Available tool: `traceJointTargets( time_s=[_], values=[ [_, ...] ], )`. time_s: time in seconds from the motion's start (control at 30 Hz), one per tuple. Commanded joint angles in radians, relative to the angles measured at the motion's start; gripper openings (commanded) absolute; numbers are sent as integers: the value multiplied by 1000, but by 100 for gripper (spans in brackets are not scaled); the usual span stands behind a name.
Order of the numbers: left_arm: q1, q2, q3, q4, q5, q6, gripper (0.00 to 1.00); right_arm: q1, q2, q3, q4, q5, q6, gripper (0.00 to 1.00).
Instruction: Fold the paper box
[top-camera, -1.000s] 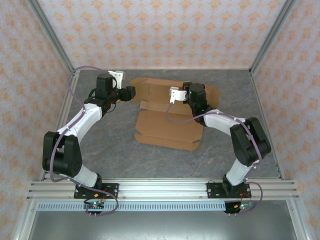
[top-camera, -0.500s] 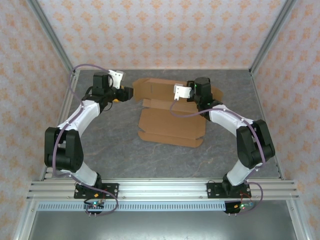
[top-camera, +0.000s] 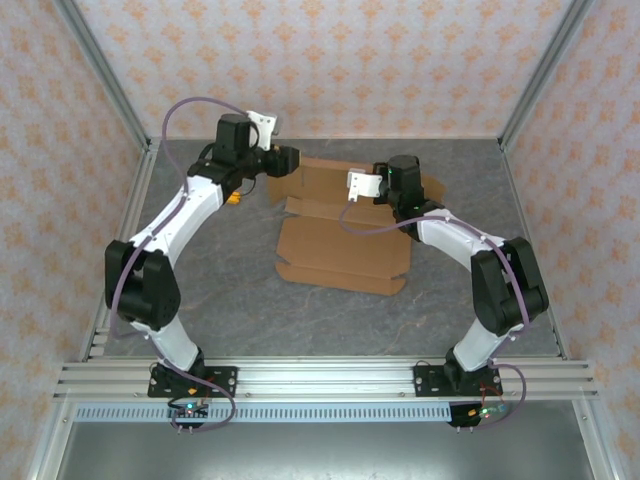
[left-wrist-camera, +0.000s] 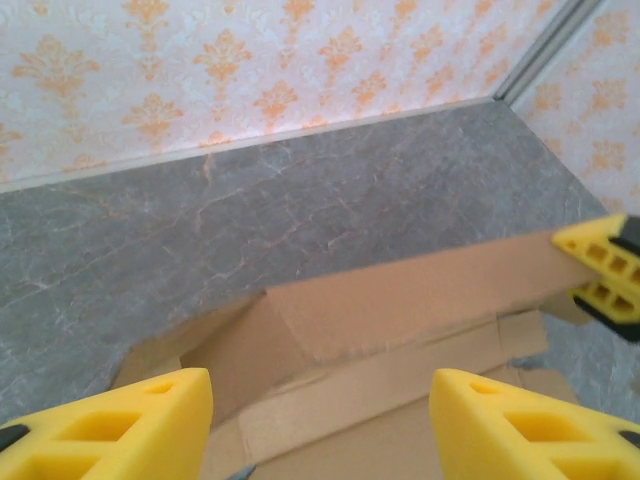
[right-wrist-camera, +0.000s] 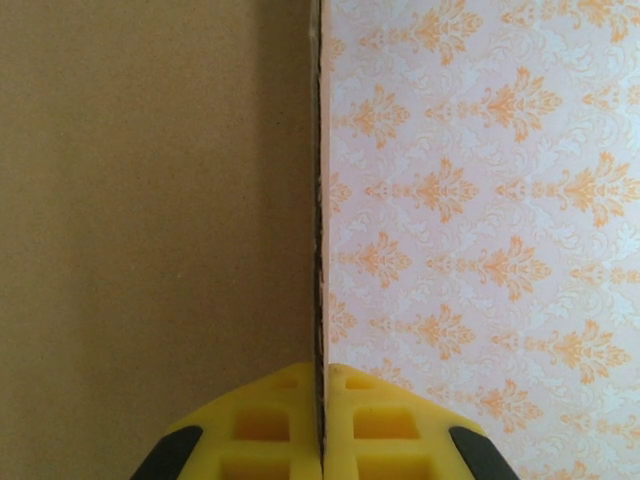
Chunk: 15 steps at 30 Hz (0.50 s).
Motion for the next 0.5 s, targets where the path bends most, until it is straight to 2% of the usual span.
traceJointTargets(
  time_s=[0.0, 0.17, 0.27, 0.47],
  values=[
    [-27, 81, 105, -149, -45, -64, 59, 5, 11, 24, 9, 8, -11, 0],
    [-59, 166, 205, -218, -71, -76, 58, 9, 15, 33, 8, 17, -20, 0],
    [-79, 222, 255, -273, -126, -67, 58, 8, 14, 32, 6, 21, -21, 0],
    [-91, 261, 254, -249, -141, -86, 59, 10, 13, 31, 3, 22, -19, 0]
  ],
)
